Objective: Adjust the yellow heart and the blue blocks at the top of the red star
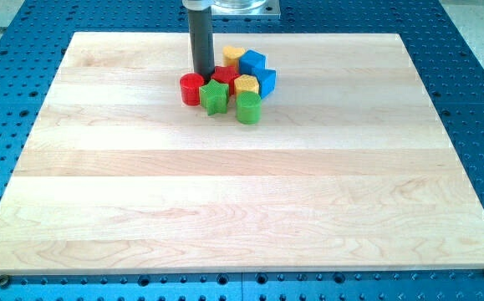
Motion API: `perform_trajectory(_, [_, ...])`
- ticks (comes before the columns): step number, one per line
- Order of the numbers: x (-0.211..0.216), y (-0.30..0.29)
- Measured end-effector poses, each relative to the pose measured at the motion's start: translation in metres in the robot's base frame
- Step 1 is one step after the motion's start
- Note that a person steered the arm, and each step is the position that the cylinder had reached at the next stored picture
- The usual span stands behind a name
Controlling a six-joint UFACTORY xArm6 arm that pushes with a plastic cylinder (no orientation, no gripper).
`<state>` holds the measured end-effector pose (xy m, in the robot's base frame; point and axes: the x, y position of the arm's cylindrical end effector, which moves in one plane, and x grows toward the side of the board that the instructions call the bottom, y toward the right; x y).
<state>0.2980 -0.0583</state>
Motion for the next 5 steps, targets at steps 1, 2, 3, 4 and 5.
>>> perform_trajectory(1, [-0.032, -0.028])
perform_trajectory(2, [-0.058, 0.014])
perform_trajectory(3, [-0.064, 0.066])
perform_trajectory(4, [-0.037, 0.044])
perform_trajectory(5, [-0.020, 0.033])
